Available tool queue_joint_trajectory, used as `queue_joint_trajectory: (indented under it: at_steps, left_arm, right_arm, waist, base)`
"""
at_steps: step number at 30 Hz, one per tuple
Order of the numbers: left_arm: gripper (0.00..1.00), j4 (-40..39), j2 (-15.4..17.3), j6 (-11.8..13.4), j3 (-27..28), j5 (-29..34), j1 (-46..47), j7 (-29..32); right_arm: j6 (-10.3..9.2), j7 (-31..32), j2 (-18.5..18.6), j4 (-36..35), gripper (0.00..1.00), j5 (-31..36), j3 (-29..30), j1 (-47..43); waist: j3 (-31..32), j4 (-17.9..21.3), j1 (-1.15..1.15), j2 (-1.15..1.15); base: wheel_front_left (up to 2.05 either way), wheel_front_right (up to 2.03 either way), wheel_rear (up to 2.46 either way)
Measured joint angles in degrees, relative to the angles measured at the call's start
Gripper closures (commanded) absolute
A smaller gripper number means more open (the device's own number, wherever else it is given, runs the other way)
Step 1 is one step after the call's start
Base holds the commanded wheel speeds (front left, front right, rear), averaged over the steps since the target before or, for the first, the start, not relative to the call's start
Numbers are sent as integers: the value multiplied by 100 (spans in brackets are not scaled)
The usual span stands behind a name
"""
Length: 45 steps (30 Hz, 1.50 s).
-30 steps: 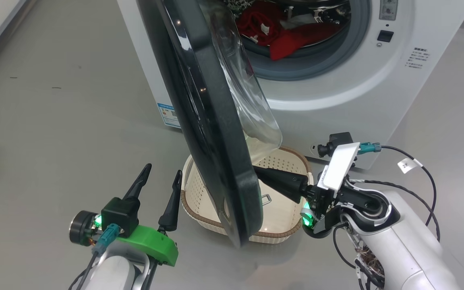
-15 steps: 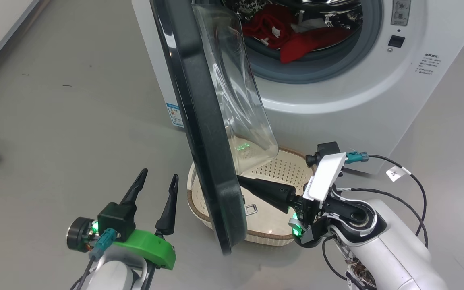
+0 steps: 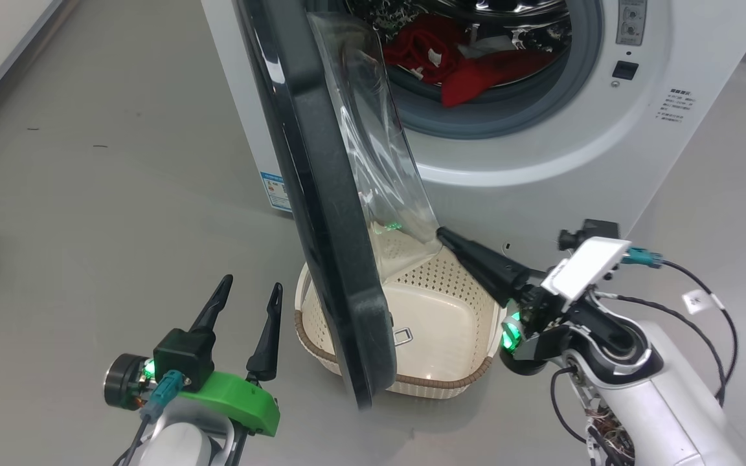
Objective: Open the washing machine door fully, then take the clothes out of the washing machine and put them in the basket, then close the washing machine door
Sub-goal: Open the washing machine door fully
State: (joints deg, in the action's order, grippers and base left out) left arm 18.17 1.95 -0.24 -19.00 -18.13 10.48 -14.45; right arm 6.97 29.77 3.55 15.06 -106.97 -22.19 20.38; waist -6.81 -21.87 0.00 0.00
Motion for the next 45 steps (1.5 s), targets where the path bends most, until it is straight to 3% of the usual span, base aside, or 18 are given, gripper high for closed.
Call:
queue_joint_trajectory:
  at_steps: [5,6,9,10,20,30,32,35,45]
  left_arm:
    - [0,-1,0,0,8,3,-8,0]
    - [0,0,0,1,12,5,-12,0]
    - [0,0,0,1,21,5,-20,0]
    - [0,0,0,1,29,5,-24,1]
    - [0,-13,2,29,162,8,-118,0]
    - [0,-2,2,29,170,14,-118,1]
    - [0,1,3,27,174,14,-118,1]
    - [0,8,2,27,176,14,-118,1]
    - [0,40,2,27,191,14,-118,1]
  right_arm:
    - [0,-470,9,-291,100,144,535,-268]
    - [0,-554,18,-345,95,187,613,-328]
    - [0,-877,64,-431,53,346,879,-524]
    - [0,-983,73,-463,0,396,969,-607]
    - [0,-2075,248,-471,0,1359,1346,-1233]
    - [0,-3764,1017,-96,0,3682,1440,-1539]
    - [-5,-4162,1306,-22,0,4511,1356,-1563]
    - [-266,-4733,1682,35,0,5487,1303,-1565]
    - [-971,-4472,1699,-243,0,7328,1051,-1568]
  waist:
    - [15,65,0,0]
    - [18,77,0,0]
    - [28,113,0,0]
    - [31,126,0,0]
    - [6,325,0,0]
    - [-3,412,0,0]
    - [-4,422,0,0]
    - [-4,433,0,0]
    - [29,431,0,0]
  base:
    - [0,0,0]
    - [0,0,0]
    - [0,0,0]
    - [0,0,0]
    - [0,0,0]
    - [0,0,0]
    - [0,0,0]
    - [0,0,0]
    - [0,0,0]
